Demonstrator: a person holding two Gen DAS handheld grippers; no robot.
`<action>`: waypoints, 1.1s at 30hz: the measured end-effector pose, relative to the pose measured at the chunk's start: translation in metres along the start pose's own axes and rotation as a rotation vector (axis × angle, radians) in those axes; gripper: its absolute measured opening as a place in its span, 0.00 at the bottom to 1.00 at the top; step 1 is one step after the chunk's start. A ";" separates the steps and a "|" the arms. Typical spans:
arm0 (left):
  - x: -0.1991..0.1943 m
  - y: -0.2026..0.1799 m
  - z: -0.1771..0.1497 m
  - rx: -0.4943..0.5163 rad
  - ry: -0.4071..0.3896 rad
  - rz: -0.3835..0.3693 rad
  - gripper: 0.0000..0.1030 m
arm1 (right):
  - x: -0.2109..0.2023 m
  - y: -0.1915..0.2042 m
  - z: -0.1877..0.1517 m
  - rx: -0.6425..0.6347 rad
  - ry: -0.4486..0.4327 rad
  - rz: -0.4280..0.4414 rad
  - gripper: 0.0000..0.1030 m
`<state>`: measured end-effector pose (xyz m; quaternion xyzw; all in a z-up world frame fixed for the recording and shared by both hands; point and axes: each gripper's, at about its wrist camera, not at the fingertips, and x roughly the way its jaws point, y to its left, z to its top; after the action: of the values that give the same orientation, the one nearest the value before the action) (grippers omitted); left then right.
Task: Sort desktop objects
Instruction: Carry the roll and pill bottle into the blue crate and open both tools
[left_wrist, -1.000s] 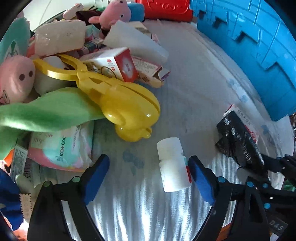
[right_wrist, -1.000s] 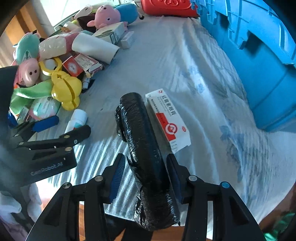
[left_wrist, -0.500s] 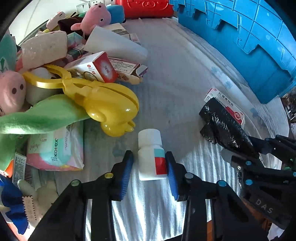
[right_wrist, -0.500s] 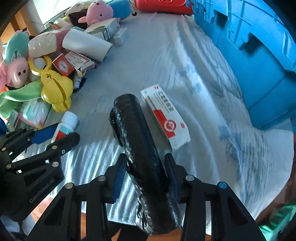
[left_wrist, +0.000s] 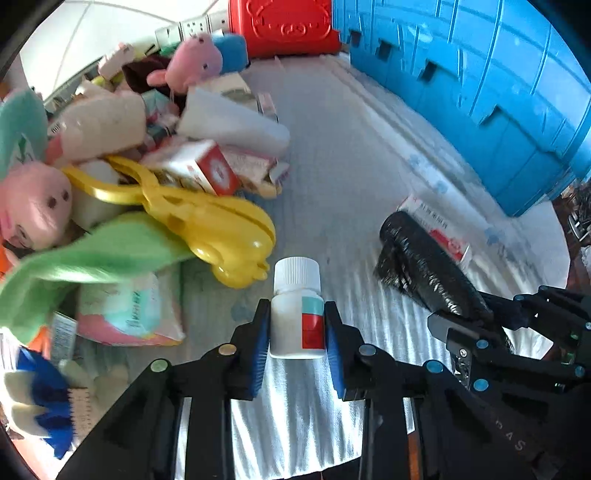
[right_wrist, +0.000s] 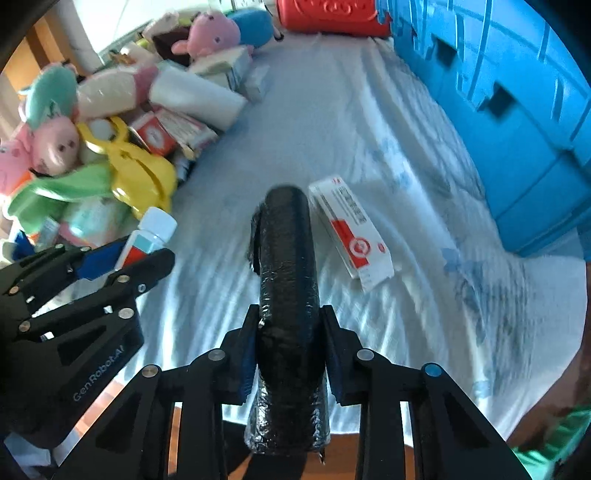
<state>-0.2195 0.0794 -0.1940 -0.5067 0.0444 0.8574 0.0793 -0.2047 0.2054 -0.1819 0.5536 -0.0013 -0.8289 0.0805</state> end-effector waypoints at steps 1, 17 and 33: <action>-0.005 0.001 0.004 -0.001 -0.013 -0.001 0.27 | -0.007 0.000 0.001 -0.006 -0.012 0.003 0.30; -0.095 0.025 0.052 -0.026 -0.214 0.013 0.27 | -0.107 0.033 0.057 -0.061 -0.230 -0.018 0.30; -0.232 -0.019 0.165 0.070 -0.527 -0.085 0.27 | -0.280 0.004 0.135 -0.021 -0.594 -0.169 0.30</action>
<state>-0.2484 0.1026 0.0887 -0.2641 0.0308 0.9536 0.1415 -0.2237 0.2271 0.1275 0.2843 0.0300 -0.9582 0.0131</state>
